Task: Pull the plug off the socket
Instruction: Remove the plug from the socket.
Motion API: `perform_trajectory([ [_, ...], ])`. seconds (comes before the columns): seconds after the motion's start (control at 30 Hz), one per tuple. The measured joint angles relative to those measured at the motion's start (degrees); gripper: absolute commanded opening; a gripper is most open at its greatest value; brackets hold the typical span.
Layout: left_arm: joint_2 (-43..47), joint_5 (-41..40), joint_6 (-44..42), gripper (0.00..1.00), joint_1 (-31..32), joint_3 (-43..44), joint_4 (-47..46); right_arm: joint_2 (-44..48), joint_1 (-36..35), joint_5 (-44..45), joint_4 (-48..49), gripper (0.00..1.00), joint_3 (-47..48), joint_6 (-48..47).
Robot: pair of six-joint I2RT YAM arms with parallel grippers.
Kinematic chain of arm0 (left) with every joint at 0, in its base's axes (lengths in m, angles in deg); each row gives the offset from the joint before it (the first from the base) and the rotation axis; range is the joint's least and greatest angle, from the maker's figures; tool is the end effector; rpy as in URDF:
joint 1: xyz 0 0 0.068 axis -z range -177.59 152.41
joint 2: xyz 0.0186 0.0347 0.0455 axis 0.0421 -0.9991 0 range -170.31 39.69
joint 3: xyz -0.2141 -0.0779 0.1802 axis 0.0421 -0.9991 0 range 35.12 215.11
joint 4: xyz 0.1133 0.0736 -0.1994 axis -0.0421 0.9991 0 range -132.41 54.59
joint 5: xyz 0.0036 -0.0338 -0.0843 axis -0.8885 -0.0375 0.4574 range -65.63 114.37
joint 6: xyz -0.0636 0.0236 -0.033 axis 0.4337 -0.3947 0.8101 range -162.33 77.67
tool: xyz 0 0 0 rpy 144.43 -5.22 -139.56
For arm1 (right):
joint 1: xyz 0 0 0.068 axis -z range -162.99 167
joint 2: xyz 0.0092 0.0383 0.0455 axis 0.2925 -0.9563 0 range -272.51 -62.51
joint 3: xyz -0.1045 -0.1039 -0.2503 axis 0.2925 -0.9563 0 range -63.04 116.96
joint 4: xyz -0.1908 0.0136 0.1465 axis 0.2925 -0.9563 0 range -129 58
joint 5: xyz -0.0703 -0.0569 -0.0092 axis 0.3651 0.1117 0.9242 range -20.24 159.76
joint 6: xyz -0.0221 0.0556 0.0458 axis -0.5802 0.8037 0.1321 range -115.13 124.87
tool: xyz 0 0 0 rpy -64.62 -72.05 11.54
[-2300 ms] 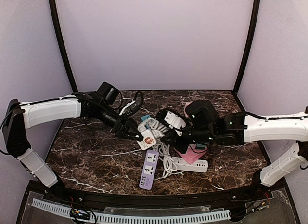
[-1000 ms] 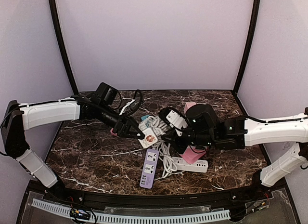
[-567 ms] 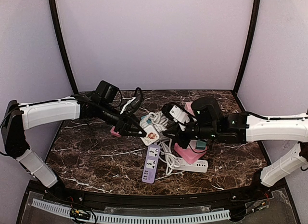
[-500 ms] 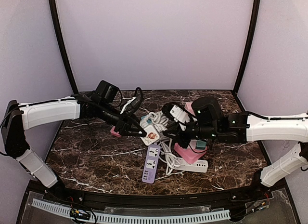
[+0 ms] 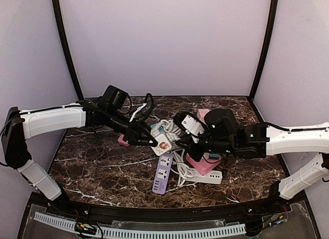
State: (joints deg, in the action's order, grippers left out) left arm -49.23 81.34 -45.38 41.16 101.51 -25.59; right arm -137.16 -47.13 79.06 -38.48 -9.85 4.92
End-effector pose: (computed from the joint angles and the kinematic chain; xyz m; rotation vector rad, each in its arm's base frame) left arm 0.2220 -0.2467 0.2967 1.3068 1.8459 -1.4493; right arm 0.1381 0.2616 0.2959 -1.0226 1.8266 0.5242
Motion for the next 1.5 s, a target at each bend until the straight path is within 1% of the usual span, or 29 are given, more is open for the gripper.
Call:
perform_trajectory([
  [0.27, 0.00, 1.03, 0.92, 0.01, -0.28, -0.09, 0.33, -0.76, -4.52, 8.59, -0.22, 0.00, 0.20, 0.28],
  [0.43, 0.00, 1.46, 1.18, 0.01, -0.39, -0.13, 0.79, -1.16, -4.87, 9.70, -0.50, 0.00, 0.48, 0.52],
  [0.57, 0.00, 1.99, 1.18, 0.01, -0.66, -0.15, 0.79, -1.16, -3.69, 7.50, -0.90, 0.00, 1.03, 0.48],
  [0.83, 0.00, 1.57, 0.31, 0.01, -0.72, 0.17, 0.26, -1.16, 3.04, -4.55, -4.09, 0.00, 3.72, 0.44],
  [1.03, 0.00, 0.66, -0.33, 0.01, -0.68, 0.83, -0.57, -1.16, 5.84, -9.49, -5.68, 0.00, 5.07, 0.48],
  [1.23, 0.00, 0.26, -0.66, 0.01, -0.57, 0.83, -0.48, -1.25, 5.95, -10.36, -6.10, 0.00, 5.09, 0.61],
  [1.5, 0.04, -0.31, 0.15, 0.01, -0.81, 0.72, -0.44, -1.25, 2.29, -4.00, -6.14, 0.00, 4.87, 0.72],
])
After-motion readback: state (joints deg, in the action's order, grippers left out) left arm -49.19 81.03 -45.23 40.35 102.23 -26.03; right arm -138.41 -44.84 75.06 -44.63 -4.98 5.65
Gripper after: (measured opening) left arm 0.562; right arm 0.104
